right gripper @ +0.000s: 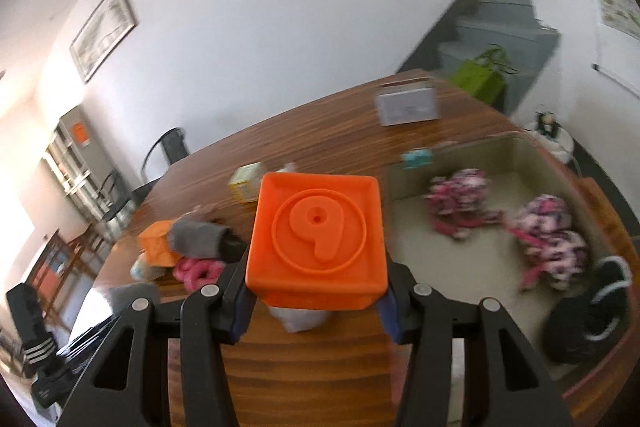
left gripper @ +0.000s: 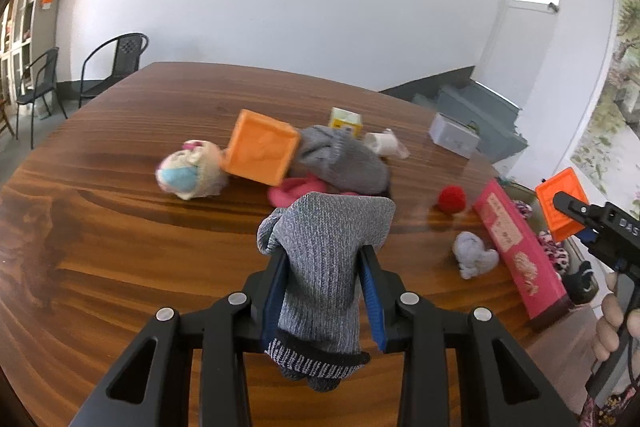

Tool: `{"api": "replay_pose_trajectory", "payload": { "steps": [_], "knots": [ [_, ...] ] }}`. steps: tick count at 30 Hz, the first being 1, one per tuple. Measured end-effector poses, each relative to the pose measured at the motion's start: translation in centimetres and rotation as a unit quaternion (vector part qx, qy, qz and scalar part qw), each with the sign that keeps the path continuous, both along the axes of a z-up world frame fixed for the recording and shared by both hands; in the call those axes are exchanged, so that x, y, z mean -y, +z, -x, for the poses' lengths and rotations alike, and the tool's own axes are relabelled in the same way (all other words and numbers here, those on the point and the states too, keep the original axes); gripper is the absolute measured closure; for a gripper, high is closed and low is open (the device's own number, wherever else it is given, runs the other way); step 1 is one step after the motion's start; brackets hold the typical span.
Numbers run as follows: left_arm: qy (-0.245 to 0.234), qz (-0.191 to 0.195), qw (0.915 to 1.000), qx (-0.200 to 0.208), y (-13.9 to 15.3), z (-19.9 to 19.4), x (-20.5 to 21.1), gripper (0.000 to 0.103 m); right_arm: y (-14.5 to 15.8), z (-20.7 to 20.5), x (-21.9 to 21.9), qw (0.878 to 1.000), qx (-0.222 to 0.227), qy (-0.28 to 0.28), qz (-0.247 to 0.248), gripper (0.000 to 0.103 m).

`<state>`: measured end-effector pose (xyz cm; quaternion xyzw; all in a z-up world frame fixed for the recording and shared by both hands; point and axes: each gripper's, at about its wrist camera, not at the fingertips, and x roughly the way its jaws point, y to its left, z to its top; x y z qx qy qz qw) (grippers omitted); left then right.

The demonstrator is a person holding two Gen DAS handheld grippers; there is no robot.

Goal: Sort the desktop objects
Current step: 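Carry the orange block into the pink box and open the right tool while the left tool holds the sock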

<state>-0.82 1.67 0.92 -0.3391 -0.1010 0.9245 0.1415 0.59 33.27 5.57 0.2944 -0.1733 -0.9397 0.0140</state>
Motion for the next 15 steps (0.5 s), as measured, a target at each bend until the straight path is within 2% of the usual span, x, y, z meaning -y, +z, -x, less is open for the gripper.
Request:
{"api": "replay_pose_trajectory", "payload": {
  "steps": [9, 15],
  "knots": [
    [-0.030, 0.001, 0.9995, 0.005, 0.2, -0.4, -3.7, 0.066, 0.4, -0.2, -4.7, 0.996, 0.024, -0.070, -0.047, 0.048],
    [-0.042, 0.001, 0.9991, 0.007, 0.4, -0.5, -5.2, 0.066, -0.4, 1.7, -5.0, 0.996, 0.058, -0.047, -0.047, 0.047]
  ]
}}
